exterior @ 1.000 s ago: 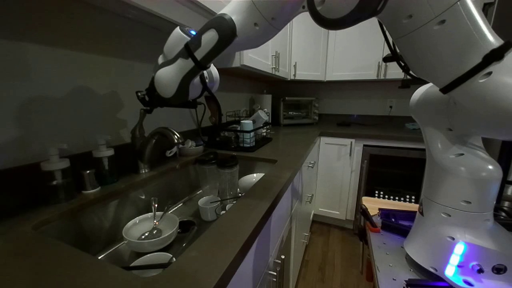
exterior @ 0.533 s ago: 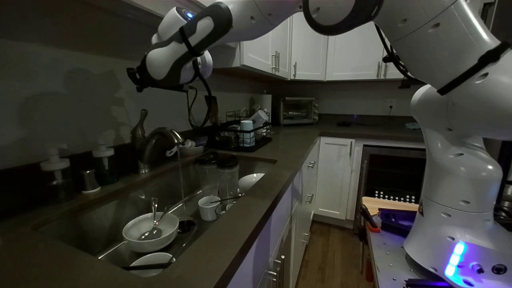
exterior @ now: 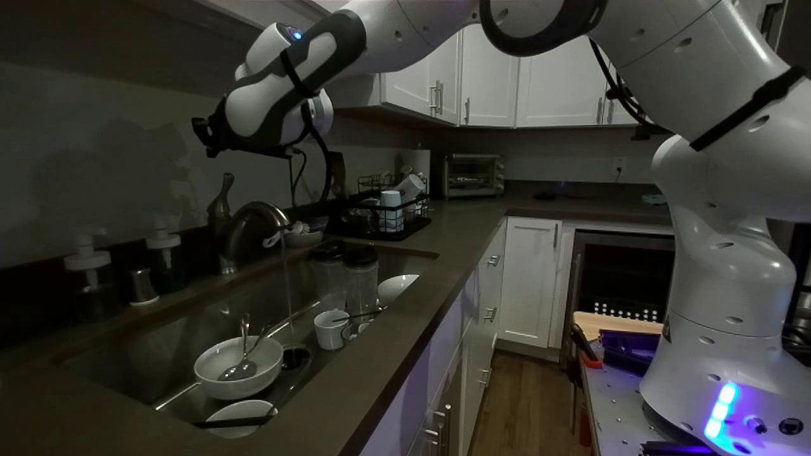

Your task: Lift u the tap handle

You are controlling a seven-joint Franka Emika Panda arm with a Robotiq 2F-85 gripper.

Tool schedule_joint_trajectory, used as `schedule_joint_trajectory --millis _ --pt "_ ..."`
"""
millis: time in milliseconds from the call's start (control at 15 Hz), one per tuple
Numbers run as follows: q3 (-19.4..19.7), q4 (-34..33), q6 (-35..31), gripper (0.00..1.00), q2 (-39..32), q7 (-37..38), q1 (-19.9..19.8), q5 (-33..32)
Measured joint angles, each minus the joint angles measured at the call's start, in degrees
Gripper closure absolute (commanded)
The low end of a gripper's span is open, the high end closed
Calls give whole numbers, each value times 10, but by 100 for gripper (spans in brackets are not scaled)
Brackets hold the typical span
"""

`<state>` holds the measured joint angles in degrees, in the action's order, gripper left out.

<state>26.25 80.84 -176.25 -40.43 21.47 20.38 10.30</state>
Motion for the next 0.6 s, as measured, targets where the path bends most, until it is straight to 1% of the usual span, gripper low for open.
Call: schedule_joint_trajectory --millis 133,267,400,600 --pt "-37 25 -20 96 14 -2 -13 0" --pt "-64 50 -24 96 29 -3 -23 0" --pt "-70 72 -23 96 41 -3 -26 0" --pt "-55 88 -23 96 48 -3 -21 -1"
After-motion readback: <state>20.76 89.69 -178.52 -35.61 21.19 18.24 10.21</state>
